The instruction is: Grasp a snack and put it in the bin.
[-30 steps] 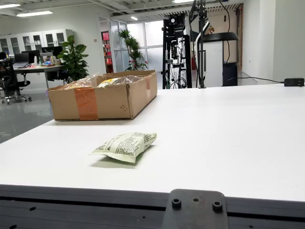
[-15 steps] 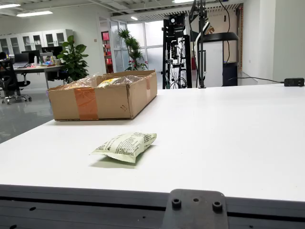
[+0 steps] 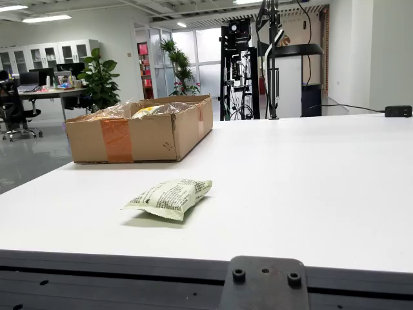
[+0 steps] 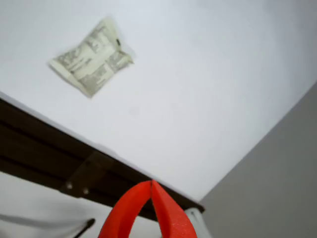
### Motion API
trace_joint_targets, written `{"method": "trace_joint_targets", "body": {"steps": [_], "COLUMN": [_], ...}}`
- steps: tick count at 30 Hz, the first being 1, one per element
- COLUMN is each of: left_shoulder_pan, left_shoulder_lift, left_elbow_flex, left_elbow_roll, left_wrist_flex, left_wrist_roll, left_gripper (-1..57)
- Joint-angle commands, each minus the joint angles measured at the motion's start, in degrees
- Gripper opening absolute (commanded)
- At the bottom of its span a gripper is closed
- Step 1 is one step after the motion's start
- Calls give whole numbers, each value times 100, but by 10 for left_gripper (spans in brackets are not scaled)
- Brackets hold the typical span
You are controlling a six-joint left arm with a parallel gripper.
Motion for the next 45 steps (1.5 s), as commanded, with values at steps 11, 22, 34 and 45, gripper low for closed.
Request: {"method": "trace_joint_targets", "body": {"steps": [11,22,34,45], "left_shoulder_pan": [-109,-162,-13,204], "left_shoulder_lift": [-305,45,690,959], "left_elbow_flex": [407,467,595,696], "left_elbow_roll": [-11,-12,223,205], "left_wrist_flex": [-1,-145,-571,-1006], "left_wrist_roll": [-713,-1198,-692,411], "left_gripper": [116,288,308,314]}}
